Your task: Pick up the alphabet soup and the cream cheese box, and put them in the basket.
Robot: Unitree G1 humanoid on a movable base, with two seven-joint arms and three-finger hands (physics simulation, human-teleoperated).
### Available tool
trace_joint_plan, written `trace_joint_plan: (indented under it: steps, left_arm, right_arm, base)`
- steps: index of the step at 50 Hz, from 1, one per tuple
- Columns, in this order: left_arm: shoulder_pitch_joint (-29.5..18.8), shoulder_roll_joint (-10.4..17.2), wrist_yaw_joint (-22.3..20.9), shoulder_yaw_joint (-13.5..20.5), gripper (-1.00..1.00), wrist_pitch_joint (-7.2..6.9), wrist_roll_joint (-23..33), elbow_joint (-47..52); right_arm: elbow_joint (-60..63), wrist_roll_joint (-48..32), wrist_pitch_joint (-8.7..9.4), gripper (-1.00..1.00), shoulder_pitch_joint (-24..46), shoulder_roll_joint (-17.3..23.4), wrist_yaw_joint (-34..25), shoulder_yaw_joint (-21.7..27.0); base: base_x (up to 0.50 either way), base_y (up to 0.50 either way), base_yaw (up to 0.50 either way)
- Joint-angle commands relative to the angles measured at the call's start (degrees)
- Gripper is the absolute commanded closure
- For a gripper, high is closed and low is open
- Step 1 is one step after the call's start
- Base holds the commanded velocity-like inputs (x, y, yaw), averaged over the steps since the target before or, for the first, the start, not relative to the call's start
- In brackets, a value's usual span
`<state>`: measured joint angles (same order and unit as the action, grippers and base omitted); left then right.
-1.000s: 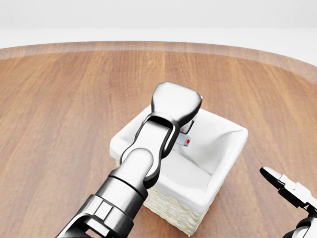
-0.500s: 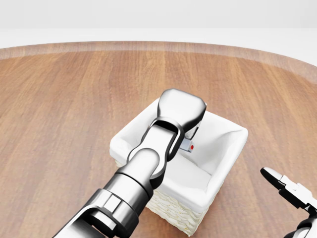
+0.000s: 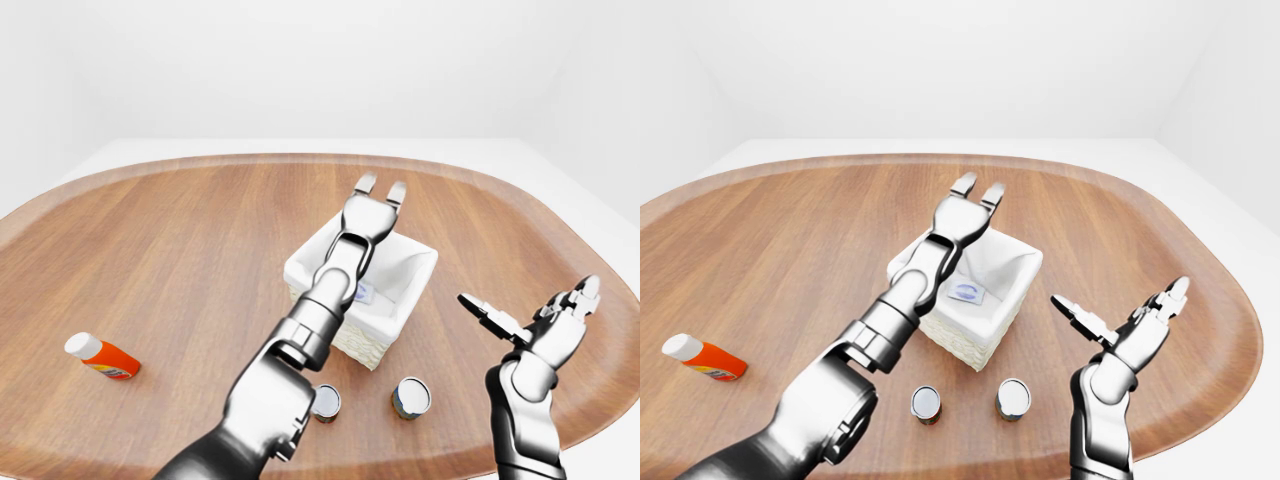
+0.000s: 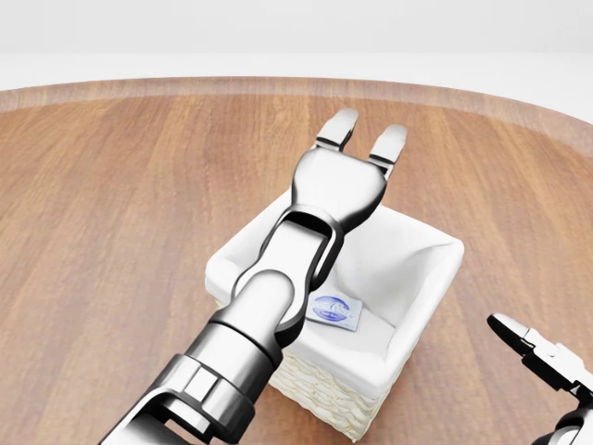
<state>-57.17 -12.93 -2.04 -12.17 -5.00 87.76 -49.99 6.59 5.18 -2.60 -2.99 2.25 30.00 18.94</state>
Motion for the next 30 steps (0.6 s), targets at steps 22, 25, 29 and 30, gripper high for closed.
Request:
trace_joint_plan:
  steps: [22, 25, 29, 30]
  left_arm:
    - [3.76, 4.9, -22.51, 3.22, -1.0, 0.0, 4.8, 38.36]
    - [4.07, 5.12, -25.26, 4.22, -1.0, 0.0, 4.32, 43.81]
    - [3.8, 5.81, -27.75, 4.59, -1.0, 0.0, 3.86, 48.0]
    - [3.86, 5.95, -28.34, 4.7, -1.0, 0.0, 3.7, 48.75]
  right_arm:
    - [-0.21, -0.03, -0.18, -1.0, 0.11, 0.13, 0.0, -0.03]
    - [-0.34, -0.09, -0.33, -1.0, 0.08, 0.1, 0.0, -0.03]
    - [-0.53, -0.18, -0.43, -1.0, 0.17, 0.1, 0.0, -0.04]
    - [-0.59, -0.15, -0.49, -1.0, 0.16, 0.1, 0.0, -0.03]
  base:
    - [0.0, 0.0, 0.0]
    - [0.0, 0.0, 0.0]
    - [0.0, 0.0, 0.0]
    - [0.0, 0.0, 0.0]
